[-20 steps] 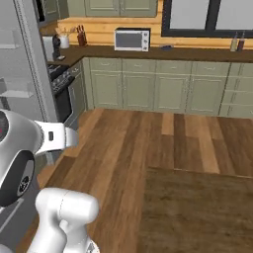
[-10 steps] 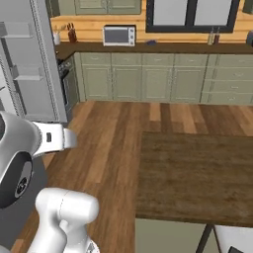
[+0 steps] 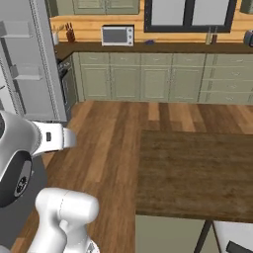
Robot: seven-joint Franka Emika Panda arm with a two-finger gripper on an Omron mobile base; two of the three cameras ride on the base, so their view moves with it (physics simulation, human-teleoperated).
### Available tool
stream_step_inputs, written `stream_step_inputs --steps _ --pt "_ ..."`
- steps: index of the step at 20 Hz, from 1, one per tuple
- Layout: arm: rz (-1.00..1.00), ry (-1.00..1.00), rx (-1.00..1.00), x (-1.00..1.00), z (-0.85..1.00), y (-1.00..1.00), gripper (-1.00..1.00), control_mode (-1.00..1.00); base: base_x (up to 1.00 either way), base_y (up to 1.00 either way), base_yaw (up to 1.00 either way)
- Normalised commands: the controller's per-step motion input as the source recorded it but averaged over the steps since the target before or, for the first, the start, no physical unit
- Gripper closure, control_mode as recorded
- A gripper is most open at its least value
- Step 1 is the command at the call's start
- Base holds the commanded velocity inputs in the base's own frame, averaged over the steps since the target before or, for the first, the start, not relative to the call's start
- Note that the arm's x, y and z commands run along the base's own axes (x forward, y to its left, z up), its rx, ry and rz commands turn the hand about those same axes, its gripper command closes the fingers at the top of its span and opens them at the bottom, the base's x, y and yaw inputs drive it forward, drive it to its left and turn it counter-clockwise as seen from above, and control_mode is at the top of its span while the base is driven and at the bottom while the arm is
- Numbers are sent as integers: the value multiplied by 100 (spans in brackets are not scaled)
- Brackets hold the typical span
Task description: Take the strawberry from the fridge and place it on top of the pancake, located on the dining counter.
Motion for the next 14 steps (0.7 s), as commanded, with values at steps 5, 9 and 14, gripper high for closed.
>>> stream_step_inputs --steps 5,9,14 --pt "0 0 0 0 0 0 100 100 -100 -23 2" --pt "0 0 0 0 0 0 100 100 -100 -33 6" --pt "0 0 0 0 0 0 100 100 -100 -100 -10"
